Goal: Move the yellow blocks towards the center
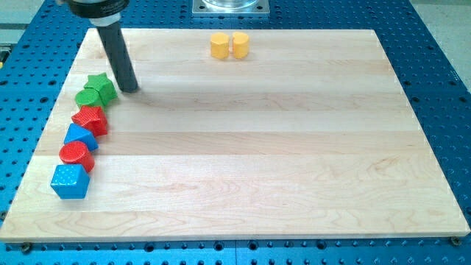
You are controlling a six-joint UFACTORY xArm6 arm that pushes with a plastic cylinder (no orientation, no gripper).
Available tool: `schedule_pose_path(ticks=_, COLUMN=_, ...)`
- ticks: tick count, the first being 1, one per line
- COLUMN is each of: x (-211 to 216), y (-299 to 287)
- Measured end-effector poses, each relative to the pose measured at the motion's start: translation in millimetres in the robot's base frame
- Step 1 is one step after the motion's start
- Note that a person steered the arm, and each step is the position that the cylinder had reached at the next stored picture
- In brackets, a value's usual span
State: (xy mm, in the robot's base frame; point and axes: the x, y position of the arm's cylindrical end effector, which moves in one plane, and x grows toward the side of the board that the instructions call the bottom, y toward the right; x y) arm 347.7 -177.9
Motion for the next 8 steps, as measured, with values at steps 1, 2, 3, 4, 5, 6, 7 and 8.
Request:
schedule_pose_path(ticks=1, x=-41.2, y=-0.4)
schedule_pose_path(ticks=2, x=-11.2, y=106.6)
schedule_pose_path(ticks=3, x=-11.9, y=212.3)
schedule_pose_path(ticks=4, x=-80.1, y=234.0)
schedule_pose_path(ticks=5, x=-103.9, y=187.0)
schedule_pose_path(ticks=6, x=-104.2, y=150.4)
schedule_pose_path(ticks=7, x=-131.4, y=200.4)
schedule_pose_path(ticks=8, x=-154.1, y=193.9)
